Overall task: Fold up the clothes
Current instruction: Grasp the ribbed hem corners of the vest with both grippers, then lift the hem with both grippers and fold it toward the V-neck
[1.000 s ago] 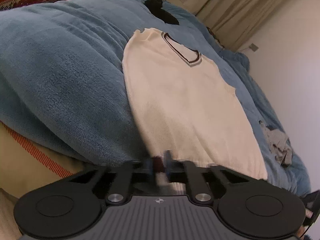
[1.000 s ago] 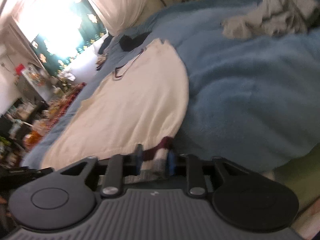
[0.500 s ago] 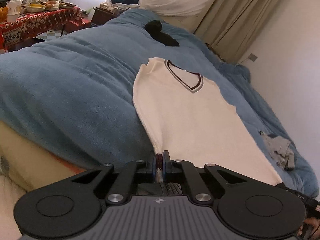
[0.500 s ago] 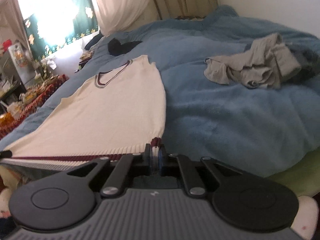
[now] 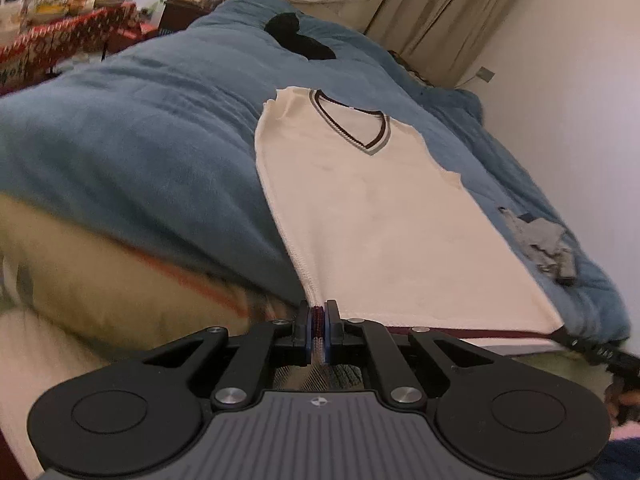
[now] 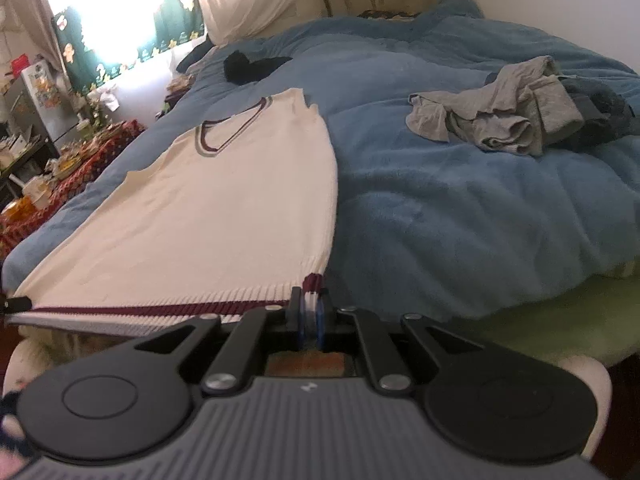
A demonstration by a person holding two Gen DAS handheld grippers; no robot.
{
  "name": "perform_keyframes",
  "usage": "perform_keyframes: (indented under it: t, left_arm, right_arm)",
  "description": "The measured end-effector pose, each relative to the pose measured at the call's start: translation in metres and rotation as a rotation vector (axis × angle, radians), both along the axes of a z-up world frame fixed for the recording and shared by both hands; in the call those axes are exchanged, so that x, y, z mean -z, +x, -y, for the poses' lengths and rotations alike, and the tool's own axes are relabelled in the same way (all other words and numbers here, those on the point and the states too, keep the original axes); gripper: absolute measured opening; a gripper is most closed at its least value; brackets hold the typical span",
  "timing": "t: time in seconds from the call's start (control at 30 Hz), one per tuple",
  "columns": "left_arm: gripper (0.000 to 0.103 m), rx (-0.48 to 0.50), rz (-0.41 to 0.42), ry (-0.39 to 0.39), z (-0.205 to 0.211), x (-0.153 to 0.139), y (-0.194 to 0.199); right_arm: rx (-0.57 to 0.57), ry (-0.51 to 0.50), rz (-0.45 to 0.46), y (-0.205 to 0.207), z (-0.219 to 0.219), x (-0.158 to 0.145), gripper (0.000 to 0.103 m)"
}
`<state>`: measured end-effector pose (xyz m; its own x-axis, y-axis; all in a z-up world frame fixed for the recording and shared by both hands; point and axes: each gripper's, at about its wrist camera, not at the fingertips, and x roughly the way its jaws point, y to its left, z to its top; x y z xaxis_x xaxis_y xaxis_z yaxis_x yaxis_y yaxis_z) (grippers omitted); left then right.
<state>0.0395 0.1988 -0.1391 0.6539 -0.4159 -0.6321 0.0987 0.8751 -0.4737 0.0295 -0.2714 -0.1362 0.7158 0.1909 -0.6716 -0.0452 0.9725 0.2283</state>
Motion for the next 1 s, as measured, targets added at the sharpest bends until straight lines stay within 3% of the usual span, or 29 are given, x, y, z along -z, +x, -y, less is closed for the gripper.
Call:
perform_keyframes:
  t: [0.2, 0.4, 0.57, 0.7, 0.87, 1.0]
  left_arm:
    - [0.006, -0.015, -0.038, -0.071, -0.008, -0.001, -0.028]
    - [0.006, 0.01, -0.009, -0.072, 0.0, -0.02, 0.008]
    - [0.006, 0.048, 0.056, -0.059, 0.006, -0.05, 0.064]
    - [0.006, 0.038, 0.08, -0.047, 0.012, -0.059, 0.121]
    - [0.006, -0.028, -0.046, -0.104, 0.009, -0.03, 0.203]
    - [0.006, -0.061, -0.14, -0.122, 0.006, -0.002, 0.245]
  right_arm:
    - [-0.039, 0.026, -0.065, -0.037, 0.006, -0.01, 0.006]
    - [-0.079, 0.027, -0.007, -0.007, 0.003, -0.037, 0.006]
    - [-0.116, 0.011, 0.057, 0.049, -0.004, -0.062, 0.006]
    - [-0.106, 0.021, 0.067, 0.11, -0.003, -0.064, 0.006]
    - [-0.073, 0.051, 0.027, 0.194, -0.001, -0.039, 0.006]
    - [-0.039, 0.082, -0.018, 0.246, 0.0, -0.01, 0.007]
